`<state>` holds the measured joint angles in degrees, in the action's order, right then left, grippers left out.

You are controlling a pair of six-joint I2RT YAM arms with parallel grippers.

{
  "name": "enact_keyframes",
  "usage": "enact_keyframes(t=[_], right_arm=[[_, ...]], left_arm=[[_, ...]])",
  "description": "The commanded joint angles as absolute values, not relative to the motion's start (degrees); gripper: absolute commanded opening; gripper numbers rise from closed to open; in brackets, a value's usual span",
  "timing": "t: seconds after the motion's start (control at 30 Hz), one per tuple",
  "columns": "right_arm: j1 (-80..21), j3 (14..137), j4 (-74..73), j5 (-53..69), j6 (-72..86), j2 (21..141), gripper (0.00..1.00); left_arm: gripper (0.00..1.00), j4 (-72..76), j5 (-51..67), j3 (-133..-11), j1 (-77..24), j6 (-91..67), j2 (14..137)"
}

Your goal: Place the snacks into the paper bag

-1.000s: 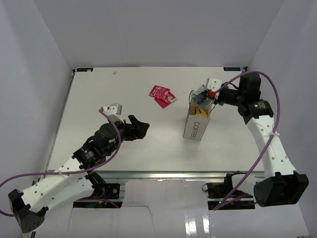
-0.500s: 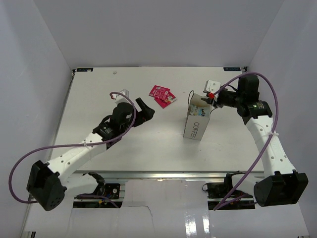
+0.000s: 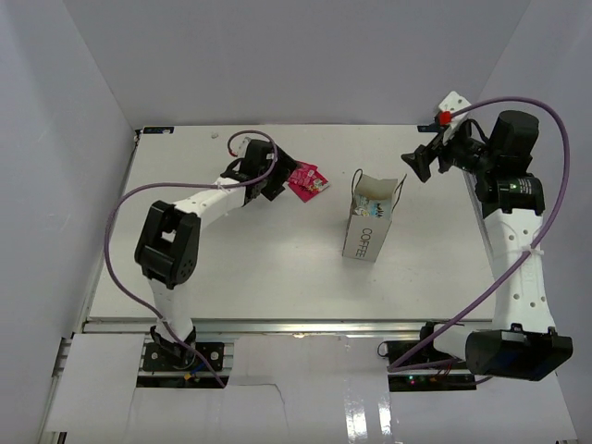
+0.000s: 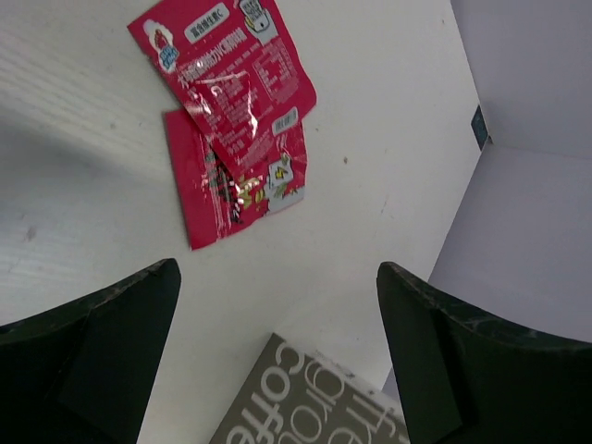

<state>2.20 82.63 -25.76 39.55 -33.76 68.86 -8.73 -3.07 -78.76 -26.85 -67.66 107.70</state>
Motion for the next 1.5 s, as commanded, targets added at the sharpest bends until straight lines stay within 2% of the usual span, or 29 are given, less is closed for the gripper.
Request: enact_keyframes(t=[0.0,0.23,0.57,0.8,0.9,1.23,1.47], right_arm=[[6.06,80.96,-25.49,43.59,-24.26,68.73,0.95],[7.03,72.69,-24.79,44.38,-21.89,65.74,0.95],[7.56,69.09,-23.73,43.59,-19.52,65.48,0.95],[7.56,67.94,-21.45,43.59,-16.61,65.65,0.96],[7.56,67.85,-21.18,43.59,-16.17,65.48,0.96],[7.56,66.89,-20.83,43.07,-15.65,65.04,0.96],[7.56,67.06,-20.65,42.72,-15.12,64.69,0.96]], left_arm=[[0.97,-8.43,-0.09,-87.41,-25.05,-75.31,115.89],[0.97,-14.49,-0.88,-105.09,-24.79,-77.6,128.4],[0.97,-24.32,-3.42,-109.42,-24.7,-79.45,133.33],[0.94,-35.41,-5.1,-124.34,-24.7,-75.15,140.53],[0.93,-38.22,-4.48,-127.17,-24.7,-74.18,143.87],[0.93,-39.81,-4.84,-124.27,-24.43,-69.89,143.96],[0.83,-44.38,-3.69,-122.01,-23.56,-59.7,147.3]])
